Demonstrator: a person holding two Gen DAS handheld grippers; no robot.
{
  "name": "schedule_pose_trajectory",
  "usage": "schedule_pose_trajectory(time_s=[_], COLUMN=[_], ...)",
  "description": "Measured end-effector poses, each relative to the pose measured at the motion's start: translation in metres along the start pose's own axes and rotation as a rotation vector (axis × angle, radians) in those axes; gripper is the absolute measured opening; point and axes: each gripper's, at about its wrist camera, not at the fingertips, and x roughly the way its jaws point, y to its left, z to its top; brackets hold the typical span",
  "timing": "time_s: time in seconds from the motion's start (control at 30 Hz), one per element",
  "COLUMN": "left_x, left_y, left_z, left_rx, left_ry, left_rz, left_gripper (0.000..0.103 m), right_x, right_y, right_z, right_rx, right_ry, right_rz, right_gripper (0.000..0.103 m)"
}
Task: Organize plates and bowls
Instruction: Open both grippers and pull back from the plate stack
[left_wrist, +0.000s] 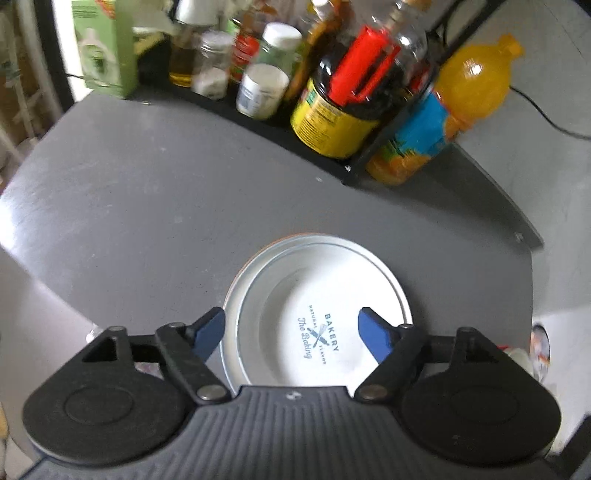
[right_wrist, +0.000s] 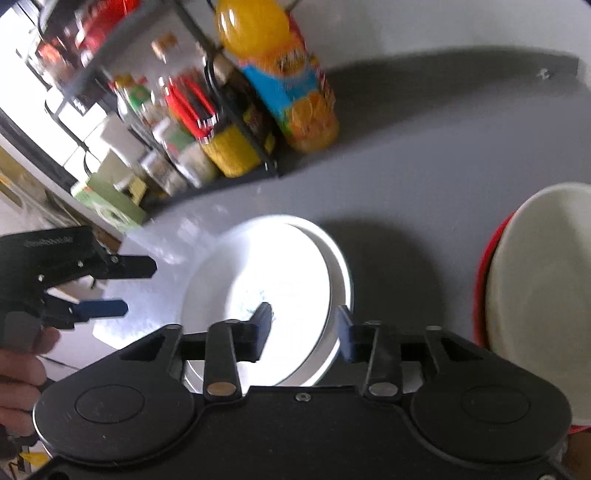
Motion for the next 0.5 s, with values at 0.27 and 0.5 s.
schedule_pose_trajectory(time_s=[0.27, 0.5], left_x=[-0.012, -0.009], left_y=[-0.055, -0.116], left_z=[-0.019, -0.038], left_rx=[0.095, 0.196], left_ry=[-0.048, -0.046], left_rz=[-0.037, -0.092], left_gripper=[0.083, 0.084], right_x=[-0.060, -0.099], right_y=[-0.035, -0.081], right_z=[0.019, 0.021], right_rx=[0.010, 0.052], right_ry=[-0.125, -0.205], right_rz=[-0.036, -0.091], right_gripper=[0.062, 0.075])
